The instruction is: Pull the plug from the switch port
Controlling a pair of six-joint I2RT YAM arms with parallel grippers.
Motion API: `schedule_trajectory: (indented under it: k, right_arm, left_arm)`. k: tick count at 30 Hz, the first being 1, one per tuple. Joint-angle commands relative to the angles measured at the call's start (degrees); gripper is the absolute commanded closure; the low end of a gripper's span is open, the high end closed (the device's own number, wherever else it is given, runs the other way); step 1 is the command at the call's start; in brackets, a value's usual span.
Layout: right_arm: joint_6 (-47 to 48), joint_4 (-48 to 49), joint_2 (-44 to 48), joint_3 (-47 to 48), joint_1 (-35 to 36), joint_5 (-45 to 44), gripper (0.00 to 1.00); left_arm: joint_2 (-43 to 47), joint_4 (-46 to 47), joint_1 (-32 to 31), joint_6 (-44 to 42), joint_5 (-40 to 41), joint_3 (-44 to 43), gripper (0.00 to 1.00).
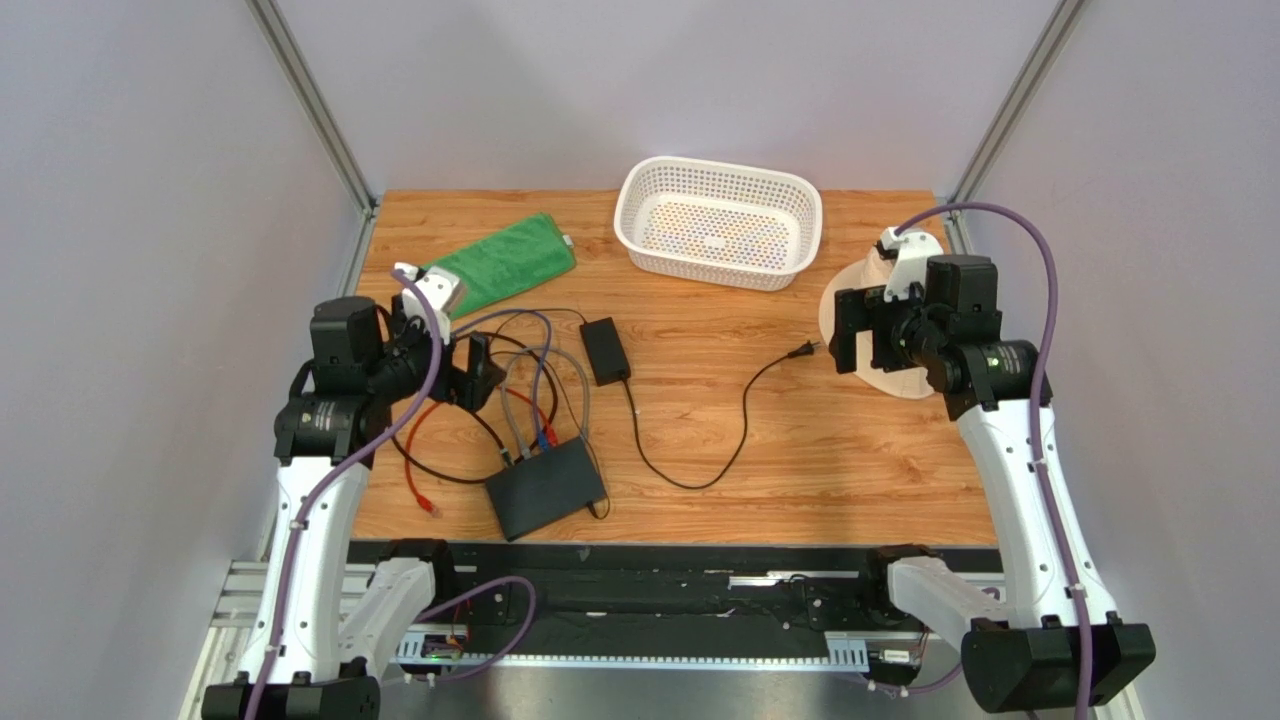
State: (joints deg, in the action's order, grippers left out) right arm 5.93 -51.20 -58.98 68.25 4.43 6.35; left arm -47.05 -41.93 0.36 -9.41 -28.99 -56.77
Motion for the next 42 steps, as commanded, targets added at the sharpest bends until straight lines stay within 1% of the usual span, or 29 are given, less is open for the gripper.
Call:
schedule_trajectory:
  k: [1, 2, 3, 5, 6, 7, 8, 9, 10, 12, 13, 15, 17, 18, 19, 21, 25, 28, 29, 31, 33, 34, 35, 36, 37, 38, 39, 41, 42]
  right_arm:
    - [5.9, -3.8, -1.0, 1.9, 0.2, 14.7, 0.00]
    - [7.1, -3.9, -0.4, 1.0, 0.6, 16.5, 0.00]
    - [8.9, -5.5, -0.5, 0.7, 1.4, 19.3, 0.00]
    - [12.7, -10.0, -0.9, -0.2, 7.8, 19.8, 0.02]
    - [16.7, -10.8, -0.7, -1.3, 11.0, 17.9, 0.02]
    - [18.4, -11.5, -0.5, -3.8, 17.0, 17.6, 0.03]
    - [20.0, -11.4, 0.2, -5.5, 19.4, 17.7, 0.04]
    - [20.7, -10.8, 0.4, -6.9, 23.0, 17.7, 0.05]
    - [20.6, -10.1, 0.5, -8.1, 24.6, 17.7, 0.06]
    - [20.6, -8.1, -0.3, -11.1, 28.2, 18.6, 0.11]
    - [20.6, -7.0, -0.9, -12.1, 29.3, 18.5, 0.12]
    - [18.8, -1.3, -2.6, -15.1, 32.3, 16.6, 0.15]
    - [15.8, 4.0, -4.6, -16.2, 34.1, 16.9, 0.17]
    - [14.8, 5.5, -6.0, -16.4, 36.4, 16.9, 0.18]
    - [12.5, 8.3, -7.8, -16.3, 37.4, 16.7, 0.19]
    - [10.9, 10.1, -10.1, -15.2, 39.8, 16.0, 0.19]
    - [7.3, 11.2, -16.2, -11.5, 40.4, 16.2, 0.19]
    - [-2.5, 14.6, -22.4, -10.0, 39.9, 17.4, 0.20]
    - [-5.0, 15.6, -25.9, -9.5, 39.8, 21.3, 0.21]
    - [-10.6, 18.7, -28.9, -6.6, 40.5, 23.6, 0.22]
    - [-11.3, 19.8, -33.4, -3.6, 41.7, 24.5, 0.22]
    - [-11.3, 20.4, -35.0, -1.8, 41.9, 24.5, 0.22]
    - [-11.5, 20.8, -36.4, 0.5, 42.1, 24.6, 0.22]
    - [-12.2, 21.2, -38.6, 1.5, 42.2, 24.4, 0.22]
    - [-12.7, 22.4, -39.5, 2.1, 42.2, 24.2, 0.22]
    - [-13.3, 22.9, -40.2, 2.8, 42.2, 24.0, 0.22]
    - [-13.8, 23.4, -41.5, 2.9, 42.4, 24.1, 0.22]
    - [-14.7, 24.2, -42.6, 3.5, 43.2, 24.8, 0.22]
    - [-14.7, 24.2, -43.1, 3.6, 44.2, 24.9, 0.22]
  left_arm:
    - [-2.3, -13.9, 0.0, -21.1, -6.1, -5.3, 0.08]
    - [-2.7, -17.2, 0.0, -29.7, -6.9, -6.8, 0.10]
    - [-3.3, -23.1, 0.0, -33.1, -7.4, -7.7, 0.11]
    - [-5.4, -28.7, 0.1, -41.2, -7.6, -10.8, 0.12]
    - [-6.2, -33.5, 0.0, -43.7, -7.3, -11.6, 0.12]
    - [-7.8, -35.5, 0.0, -45.7, -7.0, -12.2, 0.12]
    - [-8.5, -36.7, 0.0, -48.5, -6.3, -11.9, 0.11]
    - [-9.0, -37.1, 0.1, -49.6, -4.6, -11.0, 0.13]
    - [-9.5, -36.2, 0.0, -50.4, -3.6, -7.9, 0.16]
    - [-9.5, -31.5, 0.0, -50.8, -1.3, -4.0, 0.17]
    - [-9.3, -30.1, 0.0, -51.4, -1.2, -0.3, 0.17]
    - [-9.6, -27.3, 0.0, -51.9, -2.2, 2.2, 0.18]
    - [-13.0, -26.9, 0.0, -50.9, -2.5, 2.8, 0.19]
    - [-14.5, -27.4, 0.0, -50.5, -2.4, 2.5, 0.20]
    - [-17.6, -28.1, -0.1, -50.6, -2.1, 2.1, 0.26]
    - [-20.1, -29.0, 0.0, -51.4, -1.3, 2.5, 0.30]
    - [-21.4, -24.9, -0.1, -51.8, 1.9, 6.8, 0.31]
    - [-22.4, -21.5, 0.0, -49.8, 4.0, 7.7, 0.29]
    - [-23.3, -21.3, 0.0, -47.4, 4.0, 7.2, 0.29]
    - [-27.4, -22.2, 0.0, -43.3, 4.9, 3.9, 0.28]
    - [-32.9, -25.4, 0.0, -36.9, 6.9, 0.6, 0.28]
    - [-34.5, -26.4, 0.1, -31.7, 7.5, -2.5, 0.28]
    - [-36.0, -29.3, 0.3, -29.7, 7.4, -4.0, 0.28]
    - [-37.7, -30.6, 0.6, -27.9, 4.8, -5.5, 0.28]
    - [-38.2, -31.4, 1.2, -23.6, 3.1, -7.5, 0.27]
    - [-38.5, -33.5, 1.1, -23.9, 1.1, -8.4, 0.25]
    - [-38.3, -33.3, 0.7, -22.4, 2.5, -9.5, 0.21]
    - [-37.9, -32.9, 1.0, -17.0, 5.1, -10.8, 0.19]
    - [-37.8, -33.2, 1.8, -15.8, 3.1, -12.0, 0.19]
